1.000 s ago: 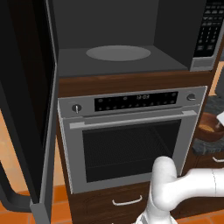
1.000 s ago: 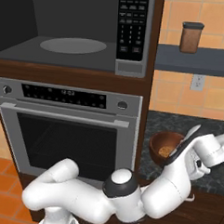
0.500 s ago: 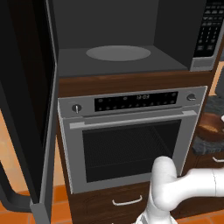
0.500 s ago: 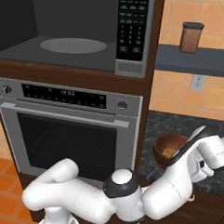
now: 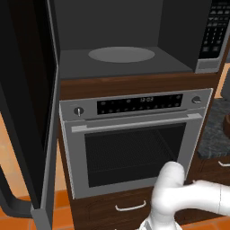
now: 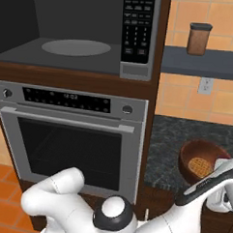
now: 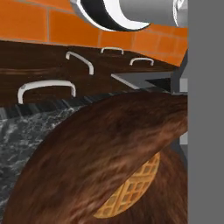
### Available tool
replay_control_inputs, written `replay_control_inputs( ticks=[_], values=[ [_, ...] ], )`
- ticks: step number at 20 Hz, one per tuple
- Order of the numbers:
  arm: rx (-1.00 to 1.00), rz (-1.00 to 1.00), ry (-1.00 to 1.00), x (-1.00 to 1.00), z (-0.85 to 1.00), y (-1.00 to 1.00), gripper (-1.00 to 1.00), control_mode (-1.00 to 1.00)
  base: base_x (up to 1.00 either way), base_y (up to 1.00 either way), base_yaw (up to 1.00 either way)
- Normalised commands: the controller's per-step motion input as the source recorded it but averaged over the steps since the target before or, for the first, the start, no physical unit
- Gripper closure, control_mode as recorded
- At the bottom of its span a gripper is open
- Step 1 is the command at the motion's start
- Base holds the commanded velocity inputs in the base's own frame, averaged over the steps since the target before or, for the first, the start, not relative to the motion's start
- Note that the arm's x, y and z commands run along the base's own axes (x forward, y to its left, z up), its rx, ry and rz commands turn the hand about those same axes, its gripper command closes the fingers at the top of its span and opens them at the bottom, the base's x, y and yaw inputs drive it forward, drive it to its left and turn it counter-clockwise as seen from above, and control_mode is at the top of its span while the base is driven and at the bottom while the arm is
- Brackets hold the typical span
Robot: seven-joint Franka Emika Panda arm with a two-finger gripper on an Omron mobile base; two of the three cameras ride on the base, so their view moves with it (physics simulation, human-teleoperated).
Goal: Open the microwave, place the bowl with waffle inside the microwave, then close the microwave door and turn it on.
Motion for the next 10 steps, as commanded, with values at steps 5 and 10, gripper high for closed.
replay_control_inputs(
  ticks=[5, 10],
  values=[
    [-0.14, 0.0, -0.35, -1.0, 0.54, 0.16, 1.0, -1.0, 0.0, 0.0, 0.0],
    [-0.17, 0.0, -0.13, -1.0, 0.89, 0.37, 1.0, -1.0, 0.0, 0.0, 0.0]
  ],
)
